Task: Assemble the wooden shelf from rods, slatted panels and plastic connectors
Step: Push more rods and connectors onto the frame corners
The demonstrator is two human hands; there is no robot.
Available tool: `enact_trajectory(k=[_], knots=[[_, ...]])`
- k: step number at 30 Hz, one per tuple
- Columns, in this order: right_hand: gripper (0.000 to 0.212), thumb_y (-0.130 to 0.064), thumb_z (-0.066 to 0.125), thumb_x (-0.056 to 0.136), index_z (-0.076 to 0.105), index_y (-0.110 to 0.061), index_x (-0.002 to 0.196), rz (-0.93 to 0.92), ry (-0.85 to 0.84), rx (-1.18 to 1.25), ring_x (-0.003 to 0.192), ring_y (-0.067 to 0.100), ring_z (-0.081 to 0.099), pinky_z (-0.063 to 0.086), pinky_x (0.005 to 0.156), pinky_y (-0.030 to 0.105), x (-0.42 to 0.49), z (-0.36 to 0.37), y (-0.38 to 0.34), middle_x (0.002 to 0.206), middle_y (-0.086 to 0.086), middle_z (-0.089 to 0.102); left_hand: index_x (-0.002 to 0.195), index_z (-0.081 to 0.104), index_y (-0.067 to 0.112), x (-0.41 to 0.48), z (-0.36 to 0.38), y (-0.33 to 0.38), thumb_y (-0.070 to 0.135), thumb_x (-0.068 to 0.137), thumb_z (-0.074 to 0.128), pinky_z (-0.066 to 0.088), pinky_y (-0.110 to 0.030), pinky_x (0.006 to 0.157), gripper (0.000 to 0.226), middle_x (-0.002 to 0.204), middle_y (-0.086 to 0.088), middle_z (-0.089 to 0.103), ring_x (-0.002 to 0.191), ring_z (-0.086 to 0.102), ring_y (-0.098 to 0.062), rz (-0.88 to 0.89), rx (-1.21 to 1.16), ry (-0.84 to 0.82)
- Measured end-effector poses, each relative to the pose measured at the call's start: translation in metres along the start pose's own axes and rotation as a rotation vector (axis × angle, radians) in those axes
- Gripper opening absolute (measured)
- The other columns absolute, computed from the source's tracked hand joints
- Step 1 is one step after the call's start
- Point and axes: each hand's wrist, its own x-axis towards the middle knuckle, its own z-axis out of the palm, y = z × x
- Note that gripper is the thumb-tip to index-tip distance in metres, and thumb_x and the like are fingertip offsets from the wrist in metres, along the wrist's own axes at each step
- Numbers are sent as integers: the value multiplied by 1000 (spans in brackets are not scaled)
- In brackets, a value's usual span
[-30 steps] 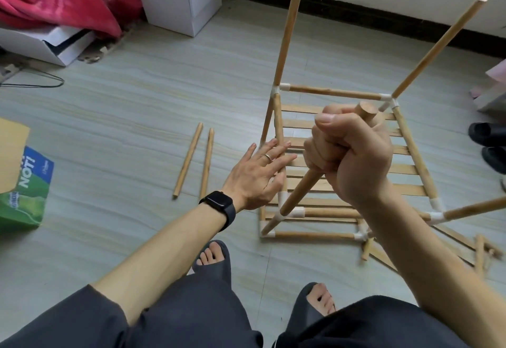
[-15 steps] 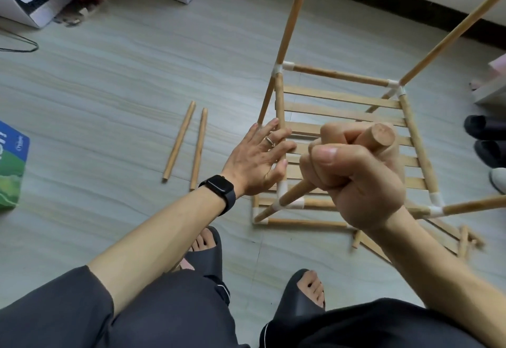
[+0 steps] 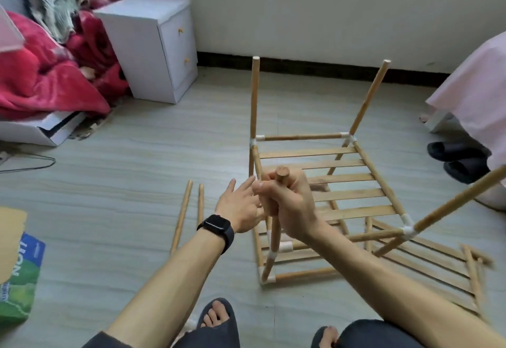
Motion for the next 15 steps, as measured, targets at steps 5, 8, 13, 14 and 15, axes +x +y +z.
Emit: enact_trajectory(k=[5,8,13,14,15], knots=[[42,-30,64,91,46,-8,59,-7,-20,-474,52,15,40,34,54,34,10,-14,18,56,0,44,94,62,25,-4,-61,-6,30,103,45,50,-40,89,20,98,5,65,105,62,-24,-166,-573,30],[35,-54,66,89,55,-20,88,62,-165,-864,78,10,52,45,69,28,-17,-46,44,86,-8,56,117,69,21,-20,-100,1,49,108,34,46,-38,100,46,115,5,71,110,63,-12,-195,-935,211],[74,-87,42,76,53,-29,121,346,-192,-1364,113,11,44,44,95,28,-80,-105,89,126,-9,48,89,77,23,-62,-126,35,63,95,32,52,-36,87,61,96,-4,77,95,72,-20,49,-1249,185],[73,-87,40,77,53,-30,121,369,-204,-1443,118,13,42,42,98,31,-87,-113,96,132,-8,44,80,75,18,-66,-125,45,60,96,32,52,-34,82,62,87,-9,75,87,72,-24,85,-1270,171],[70,-86,39,78,55,-31,119,362,-207,-1501,122,15,40,41,99,34,-92,-118,102,135,-7,42,69,69,15,-68,-122,54,57,96,33,51,-32,75,62,73,-10,69,73,67,-26,105,-1298,172]])
